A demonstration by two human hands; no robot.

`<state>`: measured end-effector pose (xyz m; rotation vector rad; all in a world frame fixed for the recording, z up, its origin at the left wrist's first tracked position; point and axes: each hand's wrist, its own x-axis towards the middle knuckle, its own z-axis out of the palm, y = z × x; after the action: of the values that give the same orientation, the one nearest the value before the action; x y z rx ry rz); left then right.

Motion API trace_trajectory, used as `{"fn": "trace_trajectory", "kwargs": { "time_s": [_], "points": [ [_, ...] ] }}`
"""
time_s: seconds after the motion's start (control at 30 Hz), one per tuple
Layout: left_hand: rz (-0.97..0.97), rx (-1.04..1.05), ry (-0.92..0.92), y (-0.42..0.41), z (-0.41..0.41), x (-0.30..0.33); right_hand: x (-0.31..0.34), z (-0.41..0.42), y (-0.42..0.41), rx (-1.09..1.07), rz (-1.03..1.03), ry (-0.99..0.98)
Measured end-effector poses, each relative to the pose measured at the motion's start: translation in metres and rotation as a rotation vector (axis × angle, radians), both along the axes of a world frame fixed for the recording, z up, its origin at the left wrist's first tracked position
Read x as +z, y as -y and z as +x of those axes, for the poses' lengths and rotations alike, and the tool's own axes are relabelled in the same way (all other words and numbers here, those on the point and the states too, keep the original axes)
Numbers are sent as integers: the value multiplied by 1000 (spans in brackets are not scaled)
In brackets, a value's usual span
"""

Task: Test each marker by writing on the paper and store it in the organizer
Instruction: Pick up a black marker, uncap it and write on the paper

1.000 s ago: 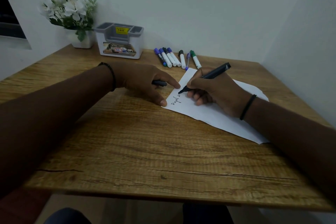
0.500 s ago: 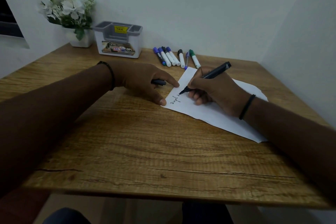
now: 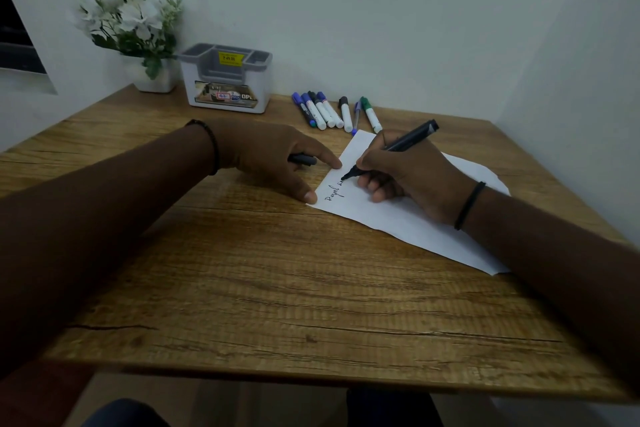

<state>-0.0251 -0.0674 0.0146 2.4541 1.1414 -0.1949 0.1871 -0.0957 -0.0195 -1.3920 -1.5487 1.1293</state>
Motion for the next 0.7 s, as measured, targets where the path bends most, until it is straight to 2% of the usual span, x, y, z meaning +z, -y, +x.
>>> {"fn": "trace_trajectory", "kwargs": {
  "time_s": [0.33, 0.7],
  "points": [
    [3, 31, 55, -5, -1, -2, 0, -4, 0, -17, -20, -16],
    [-24, 10, 11, -12, 0, -5, 2, -2, 1, -30, -10, -1]
  ]
}}
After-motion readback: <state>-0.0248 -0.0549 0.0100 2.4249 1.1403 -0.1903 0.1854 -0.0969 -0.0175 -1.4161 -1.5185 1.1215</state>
